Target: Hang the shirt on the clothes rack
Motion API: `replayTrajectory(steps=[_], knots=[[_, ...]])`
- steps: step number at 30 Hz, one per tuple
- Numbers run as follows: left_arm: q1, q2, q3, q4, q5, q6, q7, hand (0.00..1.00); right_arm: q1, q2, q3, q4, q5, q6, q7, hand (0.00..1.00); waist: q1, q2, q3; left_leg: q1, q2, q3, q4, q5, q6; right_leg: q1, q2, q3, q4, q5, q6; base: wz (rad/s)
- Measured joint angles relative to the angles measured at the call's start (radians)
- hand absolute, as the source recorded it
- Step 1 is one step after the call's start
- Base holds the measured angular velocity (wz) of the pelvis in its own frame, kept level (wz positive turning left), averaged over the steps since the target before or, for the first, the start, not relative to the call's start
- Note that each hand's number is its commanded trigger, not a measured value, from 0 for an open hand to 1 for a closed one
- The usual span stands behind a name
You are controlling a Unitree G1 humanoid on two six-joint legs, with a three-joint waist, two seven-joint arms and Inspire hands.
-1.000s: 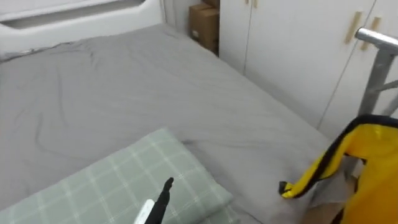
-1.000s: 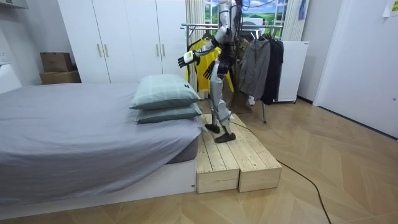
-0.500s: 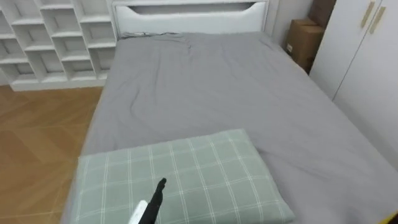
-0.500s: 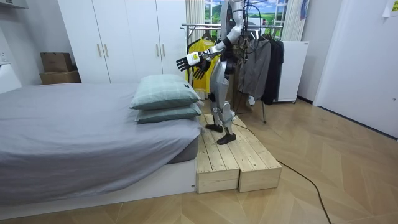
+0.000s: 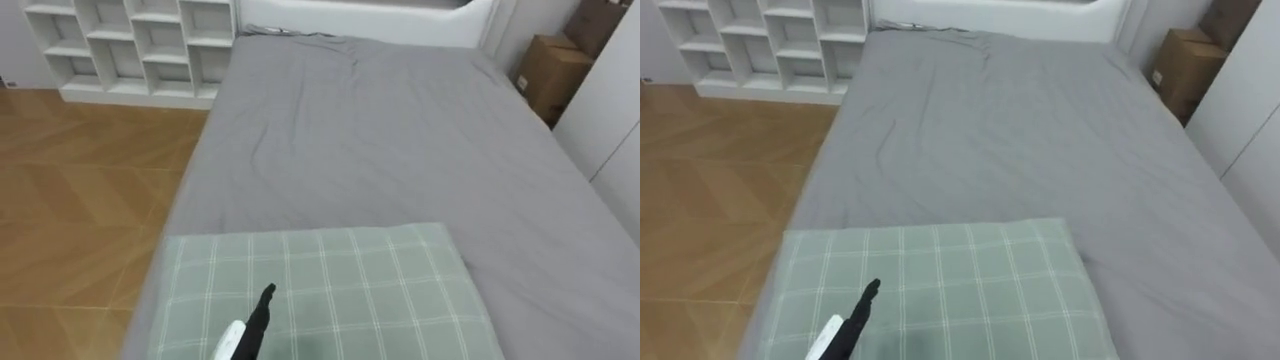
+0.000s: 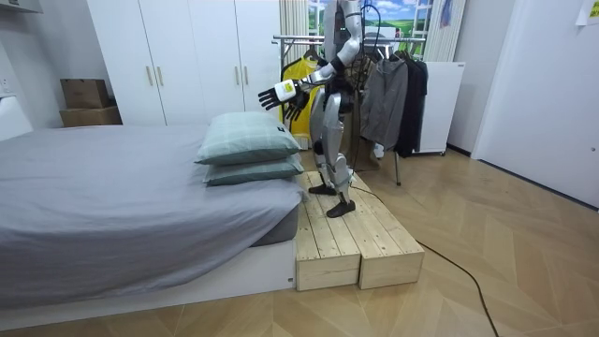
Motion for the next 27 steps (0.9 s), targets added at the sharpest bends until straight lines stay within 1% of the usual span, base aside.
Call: replayTrajectory(steps=[2,3,5,7,9,12,14,16,17,20,25,27], knots=[[0.0,0.012,0.0,-0.002,0.004,0.002,0.0,0.0,0.006,0.0,0.0,0.006,-0.029,0.0,-0.004,0.0,-0.001,-0.002,0.0007,0.005,-0.001,0.0,-0.016,0.003,-0.005,-0.001,0.009,0.012,-0.003,0.0,0.0,-0.04],[-0.001,0.017,0.0,-0.002,0.014,0.002,0.002,0.0,0.006,0.0,0.0,0.018,-0.04,0.001,-0.005,0.0,-0.003,-0.003,0.0002,0.009,0.0,-0.001,-0.023,0.007,-0.012,0.0,0.013,0.013,-0.003,0.0,0.0,0.0],[-0.001,0.019,0.001,-0.002,0.017,0.002,0.007,0.0,0.013,-0.002,0.0,0.021,-0.05,0.002,-0.012,0.0,-0.001,-0.002,0.0002,0.023,0.0,-0.001,-0.047,0.014,-0.02,0.006,0.018,0.019,-0.007,0.0,0.0,0.0],[-0.002,0.02,0.002,-0.002,0.017,0.002,0.012,0.0,0.023,-0.001,0.0,0.022,-0.067,0.002,-0.014,0.0,0.001,-0.002,-0.0003,0.044,-0.002,0.0,-0.074,0.023,-0.024,0.022,0.025,0.038,-0.03,0.0,0.0,0.0],[-0.001,0.022,0.004,-0.003,0.016,0.002,0.029,0.0,0.035,-0.001,0.0,0.022,-0.085,0.002,-0.015,0.0,0.002,-0.002,-0.0011,0.054,-0.003,0.001,-0.094,0.031,-0.033,0.036,0.031,0.039,-0.054,0.0,0.0,0.0],[0.0,0.02,0.018,-0.007,0.018,0.002,0.043,0.0,0.041,-0.001,0.0,0.022,-0.103,0.003,-0.016,0.0,0.003,0.003,-0.0026,0.06,0.0,-0.003,-0.115,0.043,-0.042,0.035,0.038,0.039,-0.056,-0.001,-0.001,0.02],[0.0,0.02,0.021,-0.012,0.018,0.002,0.053,0.0,0.044,-0.001,0.0,0.022,-0.109,0.003,-0.016,0.0,0.005,0.003,-0.003,0.067,0.002,-0.008,-0.125,0.046,-0.046,0.039,0.042,0.038,-0.056,-0.003,-0.005,0.05],[0.0,0.02,0.021,-0.018,0.018,0.002,0.063,0.0,0.043,-0.002,0.0,0.022,-0.112,0.003,-0.017,0.0,0.006,0.004,-0.003,0.071,0.003,-0.012,-0.128,0.048,-0.047,0.046,0.044,0.037,-0.062,-0.004,-0.007,0.03],[0.001,0.02,0.021,-0.023,0.018,0.002,0.073,0.0,0.043,-0.002,0.0,0.022,-0.111,0.003,-0.017,0.0,0.014,0.006,-0.0046,0.072,0.002,-0.013,-0.129,0.048,-0.048,0.05,0.045,0.039,-0.072,-0.004,-0.007,-0.04],[0.005,0.02,0.022,-0.024,0.018,0.002,0.092,0.0,0.048,-0.002,0.0,0.022,-0.111,0.003,-0.018,0.0,0.027,0.011,-0.0063,0.073,0.002,-0.039,-0.132,0.048,-0.049,0.05,0.048,0.039,-0.072,-0.005,-0.008,0.0],[0.007,0.019,0.049,-0.022,0.017,0.002,0.097,0.0,0.053,-0.003,0.0,0.022,-0.113,0.011,-0.01,0.0,0.037,0.011,-0.0063,0.073,0.002,-0.045,-0.136,0.049,-0.05,0.05,0.048,0.04,-0.072,-0.005,-0.008,0.02],[0.009,0.019,0.068,-0.011,0.014,0.001,0.099,0.0,0.06,-0.003,0.0,0.022,-0.123,0.011,-0.005,0.0,0.05,0.012,-0.0058,0.074,0.002,-0.045,-0.135,0.049,-0.05,0.05,0.048,0.038,-0.072,-0.005,-0.008,0.0]])
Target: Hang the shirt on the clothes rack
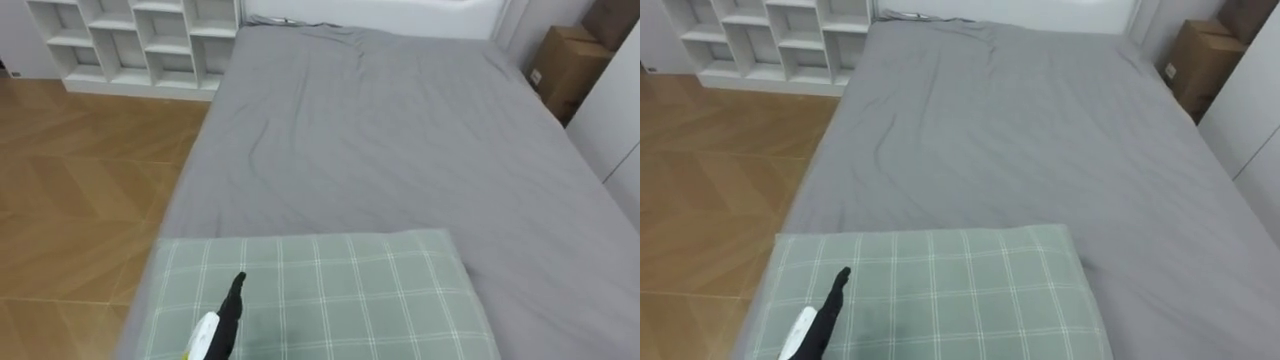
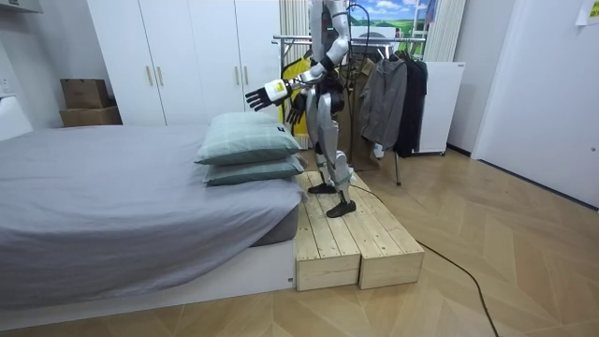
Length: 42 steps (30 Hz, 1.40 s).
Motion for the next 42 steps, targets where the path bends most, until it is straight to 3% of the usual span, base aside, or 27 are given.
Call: replayTrajectory(steps=[5,8,12,20,25,34,42], knots=[[0.016,0.003,0.013,0.105,-0.017,-0.001,0.046,0.0,0.011,-0.007,0.0,0.0,-0.001,0.0,-0.002,0.0,0.004,0.012,0.0053,0.0,0.0,-0.007,0.0,0.0,0.0,0.006,0.0,-0.003,-0.001,0.0,0.0,0.03],[0.028,0.004,0.022,0.167,-0.022,-0.001,0.078,0.0,0.023,-0.012,0.0,0.0,-0.001,0.001,-0.014,0.0,0.008,0.01,0.004,0.003,-0.003,-0.014,0.0,0.0,0.0,0.019,0.0,-0.003,-0.015,0.0,0.0,0.08],[0.052,-0.015,0.114,0.285,-0.072,0.001,0.113,0.0,0.038,-0.011,-0.031,-0.007,-0.024,0.001,-0.019,0.0,0.007,0.012,0.0025,0.015,-0.001,-0.018,-0.001,0.0,0.0,0.039,0.001,-0.006,-0.016,-0.001,0.001,0.04],[0.102,-0.023,0.307,0.498,-0.166,0.013,0.157,0.0,0.083,-0.013,-0.142,0.0,-0.027,0.026,-0.02,0.0,0.034,0.021,-0.0013,0.054,-0.002,-0.019,-0.003,0.0,-0.001,0.079,0.002,-0.003,-0.018,-0.003,0.004,0.01],[0.128,-0.023,0.354,0.589,-0.176,0.036,0.175,0.0,0.088,-0.013,-0.159,0.001,-0.028,0.043,-0.027,0.0,0.031,0.024,-0.002,0.05,-0.004,-0.035,-0.013,-0.001,-0.001,0.084,0.002,-0.003,-0.018,-0.006,0.001,0.09],[0.169,-0.044,0.394,0.69,-0.175,0.121,0.169,0.0,0.103,-0.013,-0.169,0.017,-0.013,0.047,-0.026,0.0,0.045,0.029,-0.0067,0.051,-0.002,-0.034,-0.013,0.005,-0.007,0.083,0.005,-0.001,-0.017,-0.009,-0.004,0.0],[0.159,-0.045,0.403,0.71,-0.176,0.229,0.093,0.0,0.1,-0.013,-0.186,0.044,0.023,0.089,0.003,0.0,0.058,0.024,-0.0094,0.064,-0.002,-0.032,-0.011,0.005,-0.007,0.09,0.006,0.001,-0.015,-0.009,-0.004,0.0]])
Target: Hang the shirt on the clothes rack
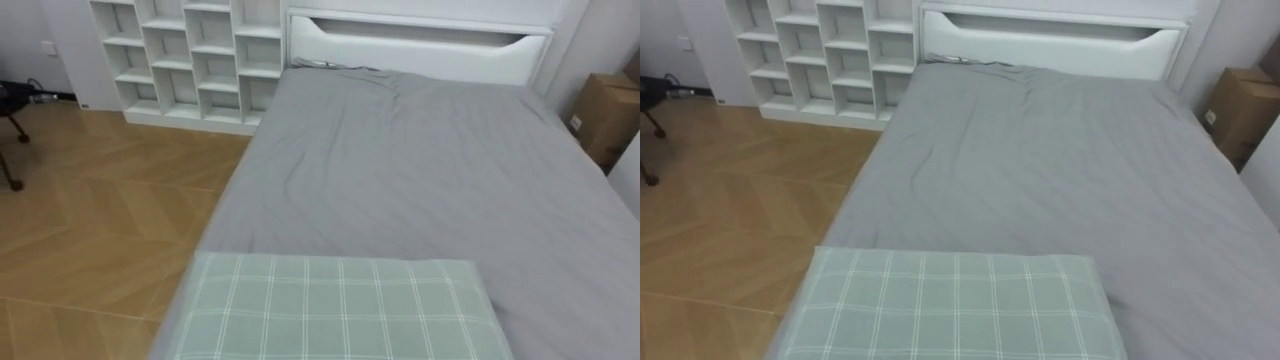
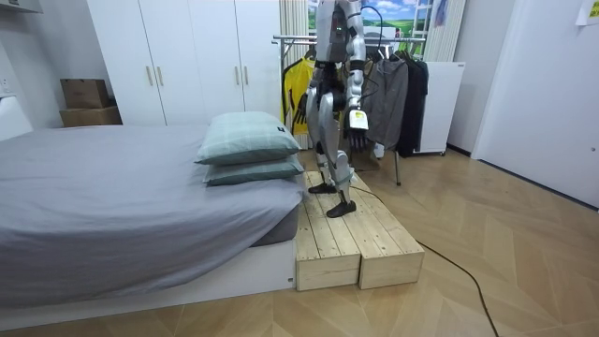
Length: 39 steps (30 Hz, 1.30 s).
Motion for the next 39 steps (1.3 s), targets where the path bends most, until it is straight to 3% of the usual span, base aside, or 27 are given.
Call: replayTrajectory(steps=[5,9,20,27,39], knots=[[-0.01,-0.006,-0.005,-0.002,0.001,0.03,-0.043,0.0,0.0,-0.001,0.0,0.0,0.038,0.012,0.04,0.0,-0.004,-0.002,0.001,-0.001,0.001,0.005,-0.008,0.0,0.0,-0.005,0.001,0.002,0.0,0.0,0.0,-0.03],[-0.025,-0.01,-0.02,-0.006,0.001,0.065,-0.084,0.0,-0.009,-0.001,-0.003,0.018,0.048,0.021,0.073,0.0,-0.026,-0.005,0.0013,-0.001,0.001,0.006,-0.008,0.0,0.0,-0.005,0.003,0.018,0.0,0.0,0.0,0.0],[-0.065,-0.01,-0.02,-0.012,0.001,0.073,-0.169,0.0,-0.013,-0.001,-0.022,0.024,0.046,0.022,0.114,0.0,-0.051,-0.004,0.0015,0.002,0.002,0.017,-0.008,0.0,0.0,-0.008,0.006,0.048,-0.001,0.0,0.0,-0.03],[-0.066,-0.009,-0.02,-0.011,0.001,0.105,-0.241,0.0,-0.016,-0.001,-0.052,0.028,0.046,0.052,0.13,0.0,-0.052,-0.003,0.0018,0.002,0.002,0.026,-0.008,0.0,0.0,-0.015,0.007,0.053,-0.001,0.0,0.0,-0.03],[-0.06,-0.009,-0.02,-0.013,0.007,0.166,-0.294,0.0,-0.017,-0.002,-0.052,0.026,0.046,0.066,0.132,0.0,-0.051,-0.001,0.002,0.001,0.002,0.026,-0.01,0.0,0.0,-0.016,0.007,0.049,-0.001,0.0,0.0,0.0]])
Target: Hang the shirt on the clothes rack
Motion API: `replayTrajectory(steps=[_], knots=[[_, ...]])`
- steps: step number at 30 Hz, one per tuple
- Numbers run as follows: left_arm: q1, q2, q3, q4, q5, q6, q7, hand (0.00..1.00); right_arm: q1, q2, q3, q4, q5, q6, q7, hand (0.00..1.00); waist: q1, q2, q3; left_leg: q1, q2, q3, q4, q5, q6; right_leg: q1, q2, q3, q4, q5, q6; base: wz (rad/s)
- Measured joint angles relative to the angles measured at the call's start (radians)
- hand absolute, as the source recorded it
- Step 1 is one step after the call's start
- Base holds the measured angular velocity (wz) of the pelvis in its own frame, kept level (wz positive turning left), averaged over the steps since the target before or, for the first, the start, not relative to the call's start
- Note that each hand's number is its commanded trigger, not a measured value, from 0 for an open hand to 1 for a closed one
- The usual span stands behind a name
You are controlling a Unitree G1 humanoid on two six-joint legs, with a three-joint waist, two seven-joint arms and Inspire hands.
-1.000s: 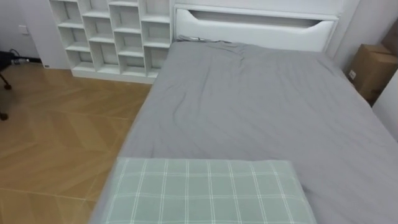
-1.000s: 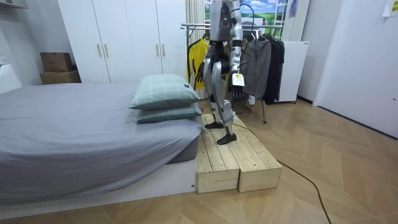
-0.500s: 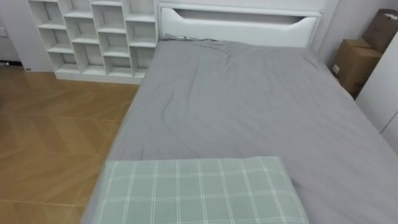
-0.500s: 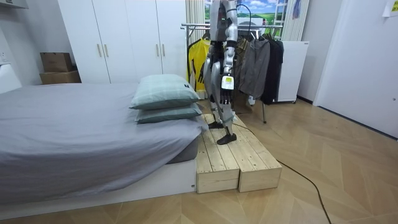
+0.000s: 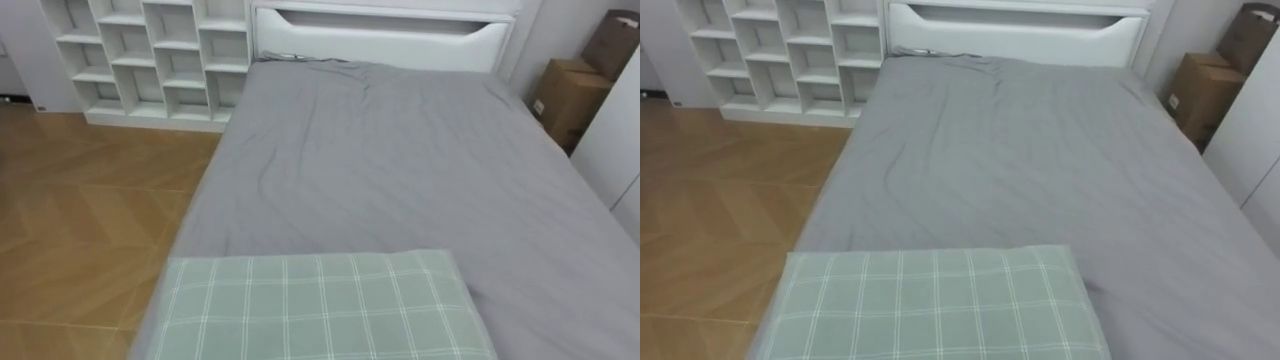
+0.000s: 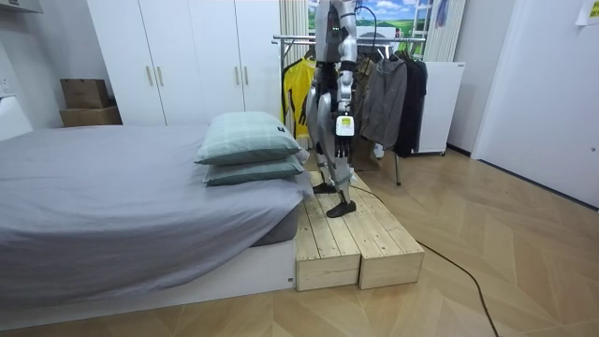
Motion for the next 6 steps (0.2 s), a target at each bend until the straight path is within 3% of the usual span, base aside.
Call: replayTrajectory(steps=[6], knots=[[0.0,0.0,0.0,0.0,0.002,0.008,-0.001,0.0,0.0,0.0,0.0,-0.005,0.0,0.012,-0.008,0.0,0.0,0.002,0.0001,0.0,0.0,0.0,0.0,0.0,0.0,0.0,0.0,0.0,0.0,0.0,0.0,0.0]])
